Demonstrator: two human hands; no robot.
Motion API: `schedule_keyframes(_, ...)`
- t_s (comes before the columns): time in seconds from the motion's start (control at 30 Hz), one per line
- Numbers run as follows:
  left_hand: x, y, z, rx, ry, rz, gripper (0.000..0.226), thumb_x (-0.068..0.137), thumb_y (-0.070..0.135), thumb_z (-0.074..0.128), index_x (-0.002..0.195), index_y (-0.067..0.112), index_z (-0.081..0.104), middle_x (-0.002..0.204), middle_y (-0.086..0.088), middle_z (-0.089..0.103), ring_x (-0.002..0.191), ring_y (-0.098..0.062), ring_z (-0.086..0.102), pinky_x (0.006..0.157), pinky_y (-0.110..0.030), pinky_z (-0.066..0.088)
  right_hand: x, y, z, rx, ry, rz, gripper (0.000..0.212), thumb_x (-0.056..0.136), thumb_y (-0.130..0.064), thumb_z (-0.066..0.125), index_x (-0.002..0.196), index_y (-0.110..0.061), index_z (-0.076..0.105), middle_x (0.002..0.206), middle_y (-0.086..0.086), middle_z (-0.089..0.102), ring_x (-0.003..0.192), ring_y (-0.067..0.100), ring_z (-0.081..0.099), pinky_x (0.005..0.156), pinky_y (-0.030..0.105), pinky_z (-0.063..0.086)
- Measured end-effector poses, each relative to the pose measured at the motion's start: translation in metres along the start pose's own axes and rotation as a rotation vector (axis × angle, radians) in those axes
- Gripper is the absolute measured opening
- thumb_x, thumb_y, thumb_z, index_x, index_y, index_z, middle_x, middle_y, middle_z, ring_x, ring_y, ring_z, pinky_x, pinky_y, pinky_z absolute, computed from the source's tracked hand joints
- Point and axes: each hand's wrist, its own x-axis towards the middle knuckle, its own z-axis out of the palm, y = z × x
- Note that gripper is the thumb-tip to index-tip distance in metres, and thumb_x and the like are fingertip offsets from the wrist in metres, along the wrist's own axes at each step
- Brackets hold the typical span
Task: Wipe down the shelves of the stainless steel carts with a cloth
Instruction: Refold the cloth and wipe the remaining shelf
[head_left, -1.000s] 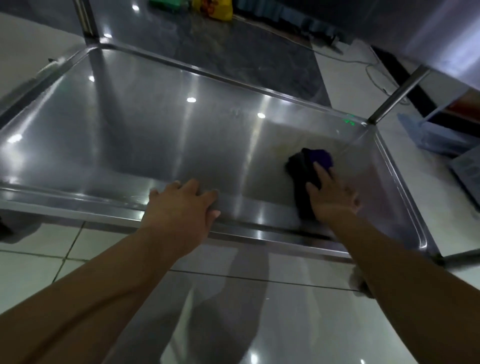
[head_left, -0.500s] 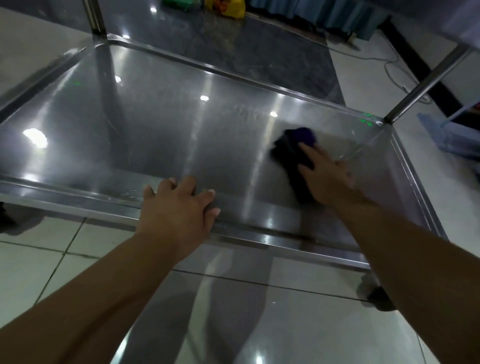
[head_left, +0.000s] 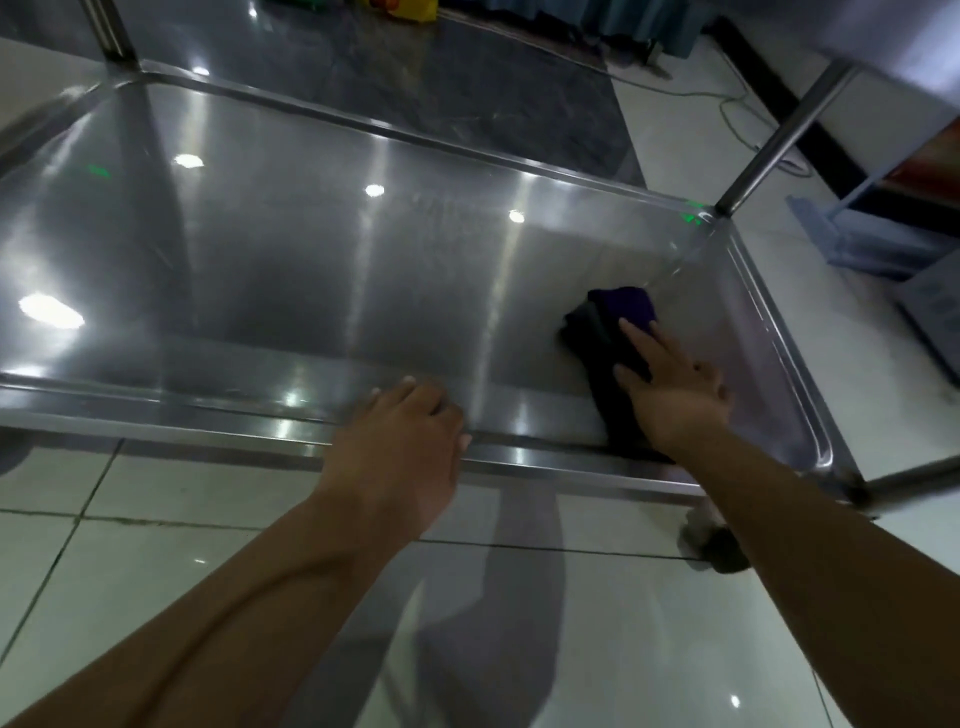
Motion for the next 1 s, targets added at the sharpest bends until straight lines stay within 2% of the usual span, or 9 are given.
schedule_keyframes(0.1,0.003,0.018,0.006,0.102,-0.033,-0.04,0.037,0.096,0.04,0.03,0.122,0.021,0.05,0.131,-0.003,0.043,0.129,-0.029,0.033,0.108,-0.043,0.03,-0.01,-0.005,0.003,-0.005,-0.032,0.155,0.053,0.096,-0.052,0.031,0.141,-0.057,0.004,0.157,-0.018,0.004,0.129,0.036,0.022,0.097,0.048,0.025)
schedule_keyframes(0.27,0.016,0.034,0.008,0.032,-0.01,0.057,0.034,0.098,0.035,0.031,0.125,0.022,0.046,0.132,0.0,0.043,0.129,-0.023,0.034,0.107,-0.039,0.031,-0.049,0.015,0.006,0.046,-0.014,-0.349,0.05,0.089,-0.059,0.029,0.13,-0.07,0.002,0.154,-0.024,0.008,0.116,0.019,0.021,0.087,0.036,0.02)
schedule_keyframes(0.33,0.021,0.04,0.008,0.035,-0.045,0.075,0.033,0.098,0.035,0.031,0.124,0.023,0.048,0.131,0.0,0.043,0.129,-0.023,0.036,0.106,-0.042,0.033,-0.05,0.039,0.001,0.0,-0.013,-0.374,0.05,0.091,-0.057,0.03,0.129,-0.072,0.001,0.154,-0.025,0.008,0.117,0.02,0.024,0.089,0.037,0.023)
schedule_keyframes(0.5,0.026,0.05,0.004,0.116,-0.08,0.032,0.029,0.098,0.037,0.03,0.118,0.027,0.05,0.121,0.0,0.045,0.113,-0.028,0.048,0.096,-0.047,0.042,-0.002,0.071,-0.011,-0.005,-0.047,0.274,0.054,0.097,-0.049,0.032,0.142,-0.054,0.004,0.158,-0.013,0.005,0.134,0.042,0.018,0.104,0.054,0.022)
schedule_keyframes(0.6,0.031,0.054,0.003,0.131,-0.077,0.04,0.028,0.098,0.038,0.03,0.121,0.031,0.043,0.127,0.001,0.041,0.106,-0.03,0.049,0.086,-0.045,0.044,0.026,0.038,-0.009,0.068,-0.064,0.41,0.055,0.097,-0.047,0.029,0.145,-0.047,0.003,0.158,-0.009,-0.001,0.139,0.043,0.006,0.105,0.061,0.014)
schedule_keyframes(0.73,0.038,0.054,0.003,0.194,-0.081,0.037,0.031,0.096,0.041,0.031,0.123,0.031,0.044,0.131,0.001,0.042,0.099,-0.031,0.051,0.08,-0.039,0.047,0.032,-0.007,0.003,0.03,0.0,0.087,0.054,0.093,-0.051,0.033,0.142,-0.055,0.01,0.157,-0.016,0.003,0.134,0.037,0.017,0.099,0.052,0.021)
schedule_keyframes(0.87,0.043,0.055,0.001,0.259,-0.074,0.014,0.034,0.095,0.045,0.033,0.123,0.033,0.048,0.124,0.004,0.049,0.097,-0.03,0.052,0.067,-0.029,0.037,0.023,0.018,0.004,-0.047,0.019,-0.31,0.051,0.091,-0.055,0.036,0.135,-0.065,0.013,0.154,-0.025,0.011,0.12,0.028,0.029,0.085,0.036,0.022)
schedule_keyframes(0.93,0.046,0.058,0.002,0.244,-0.08,0.004,0.035,0.095,0.046,0.034,0.123,0.032,0.048,0.122,0.003,0.049,0.098,-0.03,0.051,0.069,-0.03,0.041,0.032,0.044,0.001,-0.039,0.062,-0.239,0.05,0.091,-0.051,0.039,0.136,-0.063,0.017,0.153,-0.024,0.015,0.12,0.031,0.032,0.089,0.04,0.025)
schedule_keyframes(1.0,0.047,0.061,0.003,0.229,-0.088,-0.009,0.034,0.095,0.046,0.034,0.123,0.032,0.048,0.121,0.003,0.048,0.098,-0.03,0.049,0.073,-0.033,0.044,0.05,0.063,-0.006,0.026,0.073,0.01,0.051,0.093,-0.046,0.041,0.14,-0.055,0.02,0.155,-0.017,0.015,0.126,0.037,0.028,0.096,0.047,0.024)
